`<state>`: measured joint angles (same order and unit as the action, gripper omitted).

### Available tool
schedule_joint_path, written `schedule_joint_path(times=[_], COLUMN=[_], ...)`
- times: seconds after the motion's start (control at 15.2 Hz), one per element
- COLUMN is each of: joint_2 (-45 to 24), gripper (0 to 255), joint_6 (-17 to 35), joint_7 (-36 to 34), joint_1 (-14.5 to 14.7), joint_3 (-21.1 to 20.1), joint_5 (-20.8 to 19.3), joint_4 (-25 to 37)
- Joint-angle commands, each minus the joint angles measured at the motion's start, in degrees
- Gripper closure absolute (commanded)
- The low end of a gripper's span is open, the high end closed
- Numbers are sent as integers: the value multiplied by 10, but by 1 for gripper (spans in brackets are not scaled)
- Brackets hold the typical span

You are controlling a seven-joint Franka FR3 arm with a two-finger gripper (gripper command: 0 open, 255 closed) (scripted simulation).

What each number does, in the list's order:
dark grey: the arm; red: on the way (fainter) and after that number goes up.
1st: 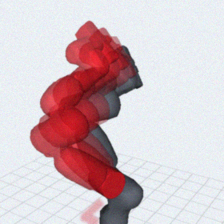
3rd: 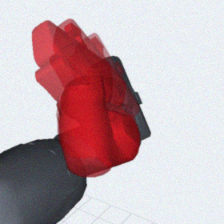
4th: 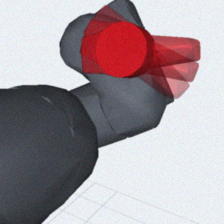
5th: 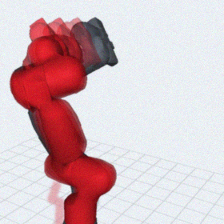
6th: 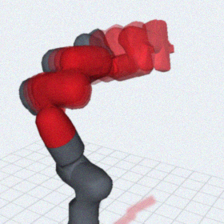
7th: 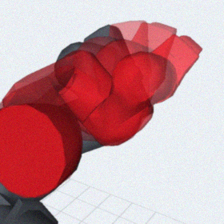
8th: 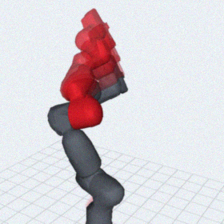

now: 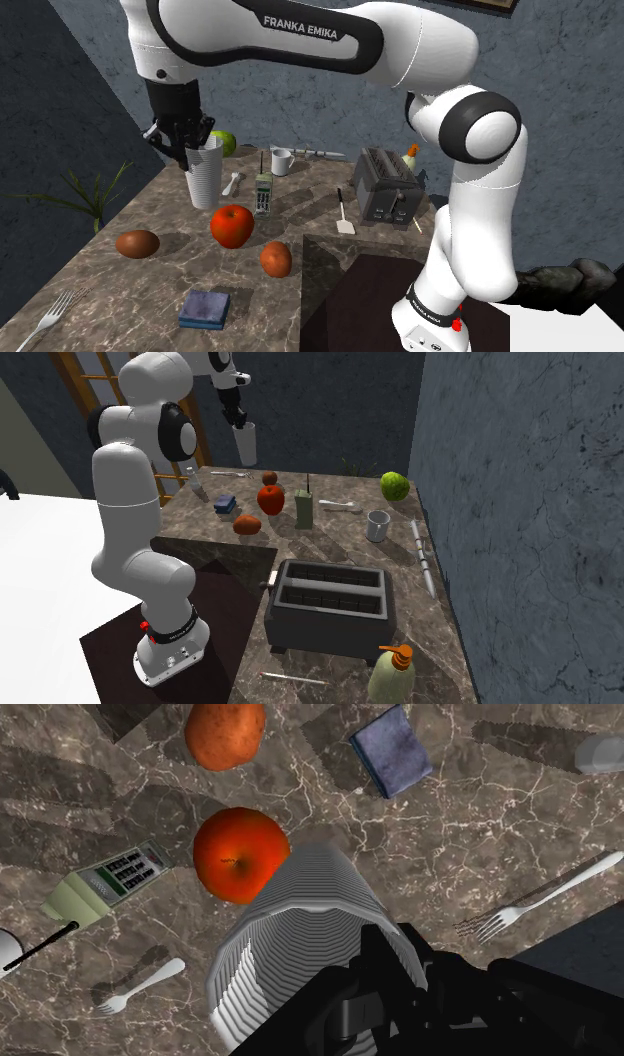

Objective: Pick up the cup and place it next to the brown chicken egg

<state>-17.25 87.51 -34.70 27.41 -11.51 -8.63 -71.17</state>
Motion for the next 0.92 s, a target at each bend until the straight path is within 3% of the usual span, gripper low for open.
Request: schedule_joint_path(times=[0.0, 0.86], joint_2=[-3, 16], gripper=[255, 255], joint_6=[12, 121], joint_7=[-8, -16], joint_1=[4, -4], joint_3=[-2, 0], joint_5=[-1, 2], joint_4=[-9, -137])
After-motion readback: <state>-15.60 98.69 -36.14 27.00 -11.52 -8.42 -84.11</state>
